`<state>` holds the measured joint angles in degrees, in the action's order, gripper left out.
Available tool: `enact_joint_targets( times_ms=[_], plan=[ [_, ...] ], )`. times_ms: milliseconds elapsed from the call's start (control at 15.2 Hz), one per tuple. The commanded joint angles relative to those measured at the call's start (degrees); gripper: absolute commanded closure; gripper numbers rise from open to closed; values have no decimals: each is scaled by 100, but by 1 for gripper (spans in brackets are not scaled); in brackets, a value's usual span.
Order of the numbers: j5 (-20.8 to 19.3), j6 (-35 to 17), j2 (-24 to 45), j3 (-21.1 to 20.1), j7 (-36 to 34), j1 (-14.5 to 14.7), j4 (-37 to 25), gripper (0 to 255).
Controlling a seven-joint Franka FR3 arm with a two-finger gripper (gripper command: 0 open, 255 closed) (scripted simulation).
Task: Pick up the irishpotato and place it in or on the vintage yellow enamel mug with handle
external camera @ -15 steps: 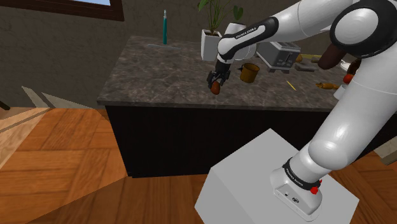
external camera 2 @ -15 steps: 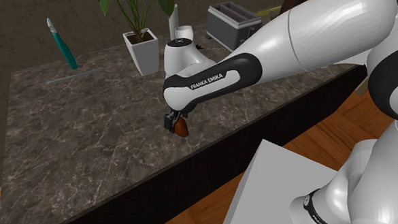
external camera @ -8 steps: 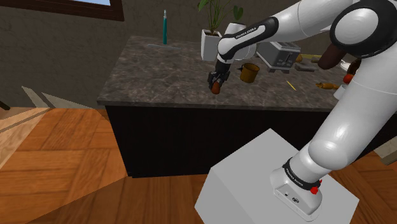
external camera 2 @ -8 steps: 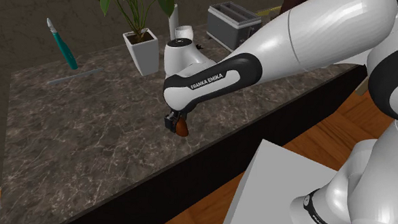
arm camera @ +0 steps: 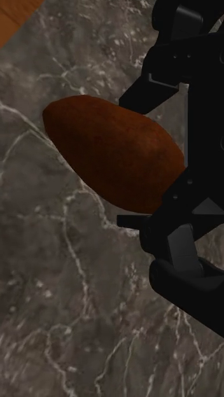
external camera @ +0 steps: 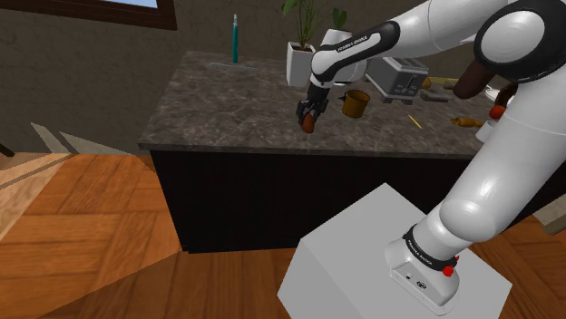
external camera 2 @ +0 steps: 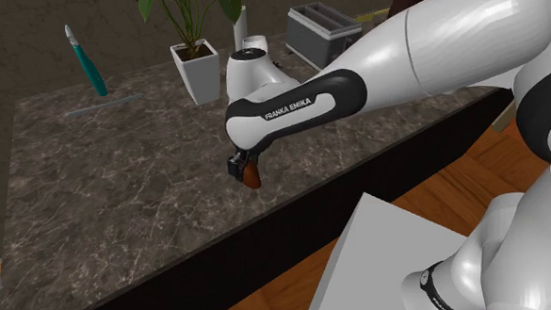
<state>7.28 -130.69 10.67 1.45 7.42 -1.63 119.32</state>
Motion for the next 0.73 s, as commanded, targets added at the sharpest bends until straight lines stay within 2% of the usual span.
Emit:
enact_joint_targets(
  times_ms=[0,660],
  plan=[
    [-16,145,-87,6,-15,-3,-57,255],
    [-86,851,-448,21,-107,-4,-406,255]
  ],
)
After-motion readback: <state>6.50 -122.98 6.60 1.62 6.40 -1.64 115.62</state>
